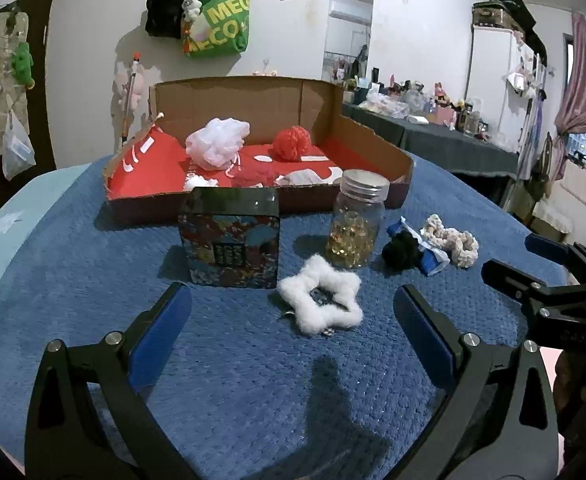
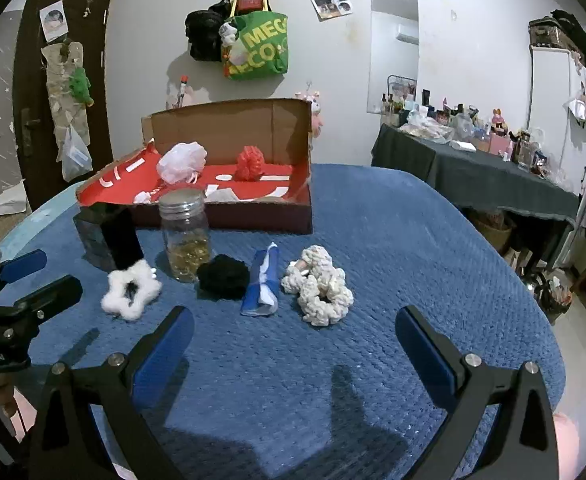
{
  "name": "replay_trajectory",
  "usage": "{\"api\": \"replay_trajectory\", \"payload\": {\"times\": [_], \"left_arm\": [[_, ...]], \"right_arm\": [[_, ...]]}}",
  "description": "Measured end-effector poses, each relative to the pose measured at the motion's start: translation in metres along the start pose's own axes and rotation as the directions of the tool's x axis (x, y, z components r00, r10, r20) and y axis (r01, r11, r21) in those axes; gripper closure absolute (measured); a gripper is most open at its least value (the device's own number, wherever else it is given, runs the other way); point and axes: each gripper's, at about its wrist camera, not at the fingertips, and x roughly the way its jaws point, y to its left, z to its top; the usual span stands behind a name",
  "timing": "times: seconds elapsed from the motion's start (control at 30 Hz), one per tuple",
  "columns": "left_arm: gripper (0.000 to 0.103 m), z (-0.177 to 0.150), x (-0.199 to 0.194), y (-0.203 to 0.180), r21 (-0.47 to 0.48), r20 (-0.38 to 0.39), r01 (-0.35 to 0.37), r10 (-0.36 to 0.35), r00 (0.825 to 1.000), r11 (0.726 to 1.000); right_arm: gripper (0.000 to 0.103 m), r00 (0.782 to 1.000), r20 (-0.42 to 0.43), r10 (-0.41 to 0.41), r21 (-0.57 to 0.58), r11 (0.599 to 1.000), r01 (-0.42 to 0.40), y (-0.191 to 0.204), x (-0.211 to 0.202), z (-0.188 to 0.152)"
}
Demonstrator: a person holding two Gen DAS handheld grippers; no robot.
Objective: Organize soft objects
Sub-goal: 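Withdraw both open tools from the box toward the remaining items on the bed, then grasp the white star scrunchie with the left tool while the right tool grasps the cream crochet scrunchie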
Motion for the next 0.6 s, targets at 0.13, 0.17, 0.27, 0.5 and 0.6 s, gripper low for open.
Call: {"api": "replay_trajectory", "payload": {"times": [0.13,0.17,0.27,0.5,0.6], "left_arm": [[0.000,0.001,0.008,-0.003,0.004,-0.022,0.001,-0.001,1.000,1.000],[0.000,0.001,0.009,-0.004,0.003,-0.027,0.001,-0.001,1.000,1.000],[0.000,0.004,0.015,-0.006,0.001,-0.043,0.002,-0.002,0.999,1.000],[0.000,0.010,0.037,-0.012,0.005,-0.110,-0.018,0.018,0.994,1.000],[0.001,0.010,0.048,-0.012,0.008,-0.149,-0.021,0.022,0.989,1.000]], "right_arm": [[0.000,1.000,-0.017,-0.001,-0.002,1.000,0.001,-0.004,0.008,0.001],[0.000,1.000,-0.022,0.000,-0.001,1.000,0.000,-0.006,0.010,0.001],[0.000,0.999,-0.033,0.001,-0.002,1.000,-0.002,-0.011,0.016,0.004],[0.000,0.996,-0.089,-0.006,-0.006,1.000,0.005,-0.028,0.042,0.014],[0.000,0.992,-0.123,-0.009,-0.017,1.000,0.007,-0.035,0.056,0.017]]}}
